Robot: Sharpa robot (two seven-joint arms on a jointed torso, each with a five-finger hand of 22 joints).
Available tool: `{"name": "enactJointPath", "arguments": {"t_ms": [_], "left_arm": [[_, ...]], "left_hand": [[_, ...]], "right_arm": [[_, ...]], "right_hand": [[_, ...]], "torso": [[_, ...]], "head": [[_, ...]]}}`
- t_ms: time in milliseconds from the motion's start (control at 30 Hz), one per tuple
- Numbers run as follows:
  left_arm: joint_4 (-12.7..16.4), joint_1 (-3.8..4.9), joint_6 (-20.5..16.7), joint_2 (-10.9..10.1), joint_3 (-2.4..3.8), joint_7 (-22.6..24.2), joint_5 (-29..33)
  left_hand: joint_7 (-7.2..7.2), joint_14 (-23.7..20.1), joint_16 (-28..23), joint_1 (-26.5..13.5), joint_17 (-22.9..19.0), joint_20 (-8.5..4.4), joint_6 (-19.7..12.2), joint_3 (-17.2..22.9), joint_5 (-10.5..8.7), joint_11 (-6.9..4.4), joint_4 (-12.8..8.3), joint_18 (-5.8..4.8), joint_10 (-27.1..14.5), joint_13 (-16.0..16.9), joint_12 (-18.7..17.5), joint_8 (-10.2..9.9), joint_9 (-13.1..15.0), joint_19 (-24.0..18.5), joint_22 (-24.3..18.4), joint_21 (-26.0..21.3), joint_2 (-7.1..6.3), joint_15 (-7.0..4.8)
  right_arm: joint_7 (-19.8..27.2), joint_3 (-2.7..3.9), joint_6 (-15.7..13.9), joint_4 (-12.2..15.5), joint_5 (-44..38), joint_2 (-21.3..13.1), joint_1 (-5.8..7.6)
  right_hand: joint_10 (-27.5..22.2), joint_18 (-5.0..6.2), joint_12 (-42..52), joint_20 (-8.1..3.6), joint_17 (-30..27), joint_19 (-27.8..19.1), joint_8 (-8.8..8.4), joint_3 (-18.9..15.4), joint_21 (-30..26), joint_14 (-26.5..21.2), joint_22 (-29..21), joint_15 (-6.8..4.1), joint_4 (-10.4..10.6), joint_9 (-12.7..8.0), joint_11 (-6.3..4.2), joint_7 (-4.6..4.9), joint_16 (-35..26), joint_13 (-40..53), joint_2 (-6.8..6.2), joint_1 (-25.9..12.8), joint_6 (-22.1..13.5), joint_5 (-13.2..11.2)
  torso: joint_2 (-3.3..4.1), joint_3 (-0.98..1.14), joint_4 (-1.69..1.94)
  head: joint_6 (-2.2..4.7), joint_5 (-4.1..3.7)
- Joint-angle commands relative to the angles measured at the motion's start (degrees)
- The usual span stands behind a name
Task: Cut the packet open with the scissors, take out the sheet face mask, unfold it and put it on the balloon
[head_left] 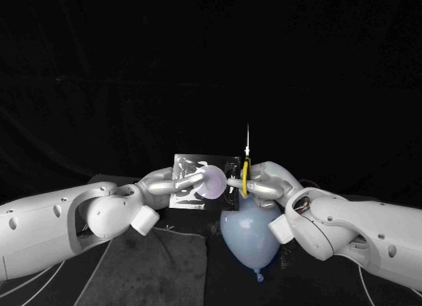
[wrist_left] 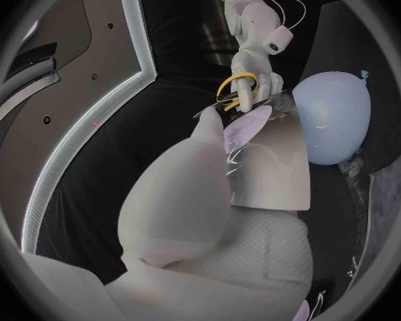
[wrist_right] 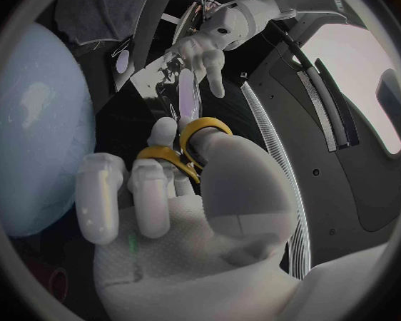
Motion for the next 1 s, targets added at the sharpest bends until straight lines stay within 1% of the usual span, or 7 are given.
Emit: {"name": "enactJointPath", "arguments": {"t_ms": [33,600,733,833,867,967,1000], "left_arm": [[0.0,0.05,-2.13,0.33,0.04,-0.74,-1.06],[-0.05,0.05,-1.46,1.02,-0.01,-0.93,-0.67],[-0.03,0.04,-1.41,1.12,-0.02,-0.72,-0.32],[-0.02,0.04,-1.65,1.17,-0.02,-0.39,-0.13],[-0.02,0.04,-1.8,1.19,-0.02,-0.22,-0.07],[-0.05,0.04,-2.26,1.27,-0.02,0.14,0.04],[-0.06,0.04,-2.4,1.31,-0.02,0.19,0.06]], "left_hand": [[0.16,0.04,-0.1,0.01,-0.1,0.04,0.93,0.09,0.32,0.16,-0.11,0.79,0.64,0.05,0.2,0.5,0.26,-0.73,0.1,-0.28,0.51,0.5],[1.29,0.38,-0.01,0.95,-0.11,0.19,3.05,0.38,0.32,0.82,-0.35,0.89,2.38,0.08,0.29,1.21,0.79,-0.46,0.29,-0.05,1.0,0.72],[2.06,0.49,0.0,1.17,-0.12,0.17,3.81,0.32,0.32,0.71,-0.37,0.9,3.08,0.06,0.28,1.42,0.97,-0.37,0.28,0.0,1.07,0.69],[3.25,0.7,0.05,1.63,-0.12,0.03,5.3,0.36,0.33,0.3,-0.44,0.94,3.89,0.04,0.21,1.97,1.29,-0.22,0.28,0.08,1.34,0.46],[4.04,0.86,0.11,2.05,-0.1,-0.09,6.05,0.58,0.33,-0.05,-0.56,0.96,4.54,0.08,0.34,2.33,1.41,-0.13,0.29,0.13,1.65,0.26],[4.38,1.17,0.23,2.8,-0.06,-0.28,7.23,1.02,0.34,-0.13,-0.74,0.96,4.99,0.02,0.19,2.88,1.58,0.13,0.32,0.26,2.23,0.12],[4.65,1.43,0.35,3.68,-0.03,-0.46,8.44,1.65,0.36,-0.12,-0.99,0.95,5.5,0.03,0.24,3.41,1.73,0.4,0.35,0.39,2.91,0.02]], "right_arm": [[0.2,0.11,-0.39,0.14,-0.63,0.29,0.03],[-0.53,0.21,-1.86,-0.32,-0.56,1.93,-0.05],[-0.67,0.21,-1.86,-0.48,-0.56,2.34,-0.06],[-0.73,0.21,-1.76,-0.54,-0.56,2.57,-0.07],[-0.75,0.21,-1.72,-0.57,-0.56,2.64,-0.08],[-0.81,0.21,-1.6,-0.65,-0.56,2.83,-0.09],[-0.82,0.21,-1.57,-0.66,-0.56,2.9,-0.09]], "right_hand": [[15.29,-0.5,61.28,-0.1,15.08,2.68,0.39,5.13,-0.12,6.07,13.02,-0.34,-0.25,0.09,-3.27,0.14,0.26,18.31,1.85,1.33,-0.41,0.07],[15.29,-0.5,61.28,-0.11,15.08,2.68,0.41,5.38,-0.12,6.07,13.02,-0.34,-0.39,0.29,-3.27,0.14,0.26,18.31,1.82,1.33,-0.47,0.07],[15.29,-0.5,61.28,-0.11,15.08,2.68,0.41,5.38,-0.12,6.07,13.02,-0.34,-0.39,0.29,-3.27,0.14,0.26,18.31,1.82,1.33,-0.47,0.07],[15.29,-0.5,61.28,-0.11,15.08,2.68,0.41,5.38,-0.12,6.07,13.02,-0.34,-0.39,0.29,-3.27,0.14,0.26,18.31,1.82,1.33,-0.47,0.07],[15.29,-0.5,61.28,-0.11,15.08,2.68,0.41,5.38,-0.12,6.07,13.02,-0.34,-0.39,0.29,-3.27,0.14,0.26,18.31,1.82,1.33,-0.47,0.07],[15.29,-0.47,61.28,-0.11,15.08,2.61,0.41,5.48,-0.26,6.07,12.97,-0.34,-0.45,0.37,-3.27,0.14,0.26,18.31,1.8,1.34,-0.5,0.07],[15.29,-0.47,61.28,-0.11,15.08,2.61,0.41,5.48,-0.26,6.07,12.97,-0.34,-0.45,0.37,-3.27,0.14,0.26,18.31,1.8,1.34,-0.5,0.07]], "torso": [[0.01,0.02,0.01],[-0.01,-0.05,0.08],[-0.02,-0.04,0.03],[0.0,-0.03,0.03],[0.0,-0.02,0.03],[-0.03,-0.01,0.03],[-0.03,0.0,0.03]], "head": [[0.11,-0.06],[0.15,-0.14],[0.12,-0.15],[0.19,-0.15],[0.17,-0.19],[0.11,-0.3],[0.1,-0.31]]}}
